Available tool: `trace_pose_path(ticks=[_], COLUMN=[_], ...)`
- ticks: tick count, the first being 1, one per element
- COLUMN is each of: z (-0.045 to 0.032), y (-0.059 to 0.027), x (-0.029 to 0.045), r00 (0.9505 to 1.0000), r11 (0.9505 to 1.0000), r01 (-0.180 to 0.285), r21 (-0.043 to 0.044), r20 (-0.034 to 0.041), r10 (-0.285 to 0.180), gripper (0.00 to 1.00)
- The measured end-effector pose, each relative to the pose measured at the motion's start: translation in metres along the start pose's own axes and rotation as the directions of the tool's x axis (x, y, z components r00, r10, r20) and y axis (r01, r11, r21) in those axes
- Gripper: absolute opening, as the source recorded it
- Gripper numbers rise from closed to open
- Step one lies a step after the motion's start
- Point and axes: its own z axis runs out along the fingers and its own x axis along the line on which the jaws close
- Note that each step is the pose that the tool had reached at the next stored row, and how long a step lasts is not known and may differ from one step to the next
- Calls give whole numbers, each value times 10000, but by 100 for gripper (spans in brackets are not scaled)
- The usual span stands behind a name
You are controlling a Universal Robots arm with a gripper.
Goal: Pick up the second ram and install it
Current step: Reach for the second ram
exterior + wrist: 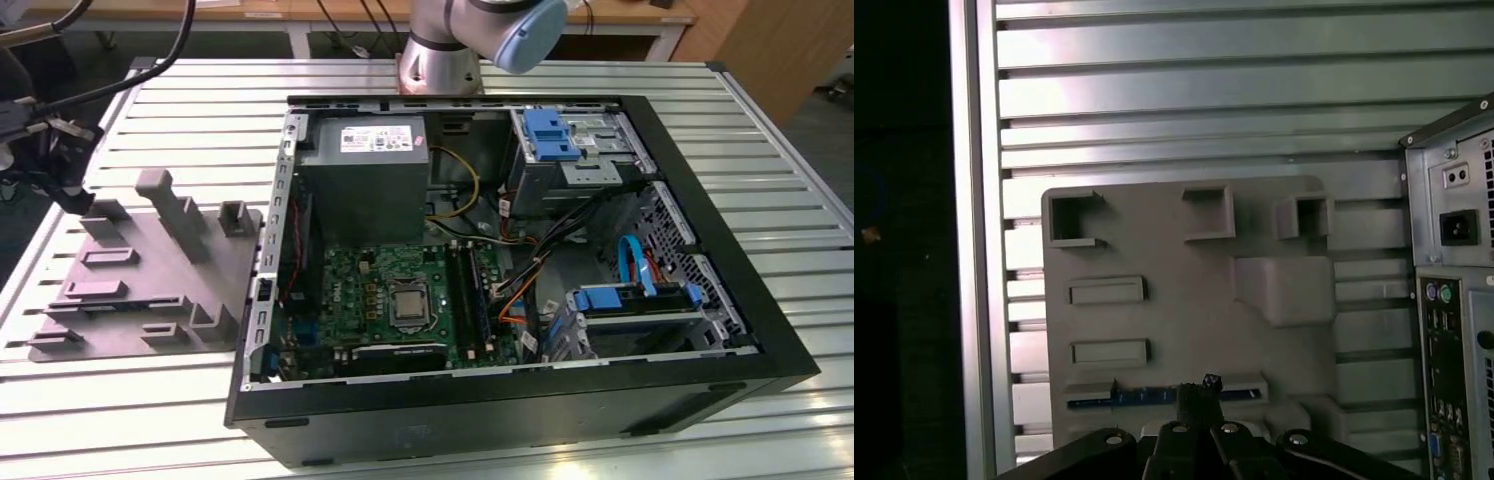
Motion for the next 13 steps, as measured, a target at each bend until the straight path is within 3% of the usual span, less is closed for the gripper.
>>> trace_pose_path(ticks=[6, 13], z=[69, 139], y=[-82, -133], x=[5, 6], r00=[10000, 9999], r11=[10000, 10000], r01=[-2, -5], r21=[10, 88], r20=[-37, -150], r10=[2, 6], gripper=[10, 10])
